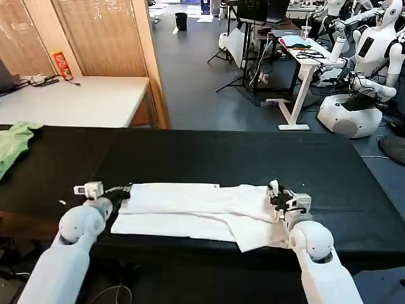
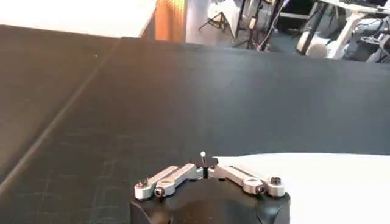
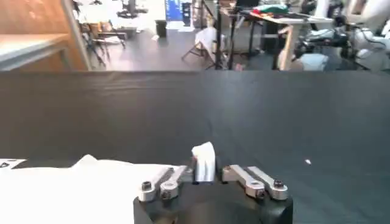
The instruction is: Fold and organize the clothes.
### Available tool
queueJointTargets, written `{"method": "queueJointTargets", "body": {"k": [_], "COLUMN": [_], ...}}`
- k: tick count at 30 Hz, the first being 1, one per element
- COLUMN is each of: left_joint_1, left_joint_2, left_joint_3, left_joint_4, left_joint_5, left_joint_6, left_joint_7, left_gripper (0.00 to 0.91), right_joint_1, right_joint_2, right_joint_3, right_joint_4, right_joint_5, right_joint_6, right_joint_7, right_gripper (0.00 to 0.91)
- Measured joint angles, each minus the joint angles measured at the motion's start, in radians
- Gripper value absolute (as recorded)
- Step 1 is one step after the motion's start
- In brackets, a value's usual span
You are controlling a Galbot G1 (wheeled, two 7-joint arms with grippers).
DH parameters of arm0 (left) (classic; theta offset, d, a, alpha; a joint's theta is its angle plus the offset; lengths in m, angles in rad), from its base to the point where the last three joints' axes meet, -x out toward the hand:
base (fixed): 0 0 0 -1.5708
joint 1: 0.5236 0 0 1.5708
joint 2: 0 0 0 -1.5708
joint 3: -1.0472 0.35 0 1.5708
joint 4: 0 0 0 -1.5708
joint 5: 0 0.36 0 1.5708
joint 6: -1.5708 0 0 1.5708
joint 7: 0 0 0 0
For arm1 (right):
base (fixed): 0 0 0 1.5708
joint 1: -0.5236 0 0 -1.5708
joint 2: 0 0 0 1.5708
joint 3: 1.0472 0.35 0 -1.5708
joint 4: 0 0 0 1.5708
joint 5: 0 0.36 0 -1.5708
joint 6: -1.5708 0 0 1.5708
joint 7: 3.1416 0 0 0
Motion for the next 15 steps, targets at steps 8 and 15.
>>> {"method": "queueJointTargets", "body": {"k": [8,15], "left_joint_1": [0.035,0.109], "left_joint_2": [0.023,0.002], "left_joint_3": [-0.04,-0.089], "left_joint_4": [-0.054,-0.132], "left_joint_5": [-0.039,-0.091], "left_joint_6": [-0.018,-0.021], "left_joint_7": [0.001,0.016], "left_gripper": [0.878,0.878], "right_joint_1": [-0.087,-0.173], "right_joint_2": [-0.046,-0.048], "right_joint_3": [0.041,0.086], "right_joint_4": [0.129,0.213], "right_joint_5": [0.013,0.022], "right_joint_6": [0.04,0.058], "right_joint_7": [-0.022,-0.029], "right_gripper": [0.878,0.878]}}
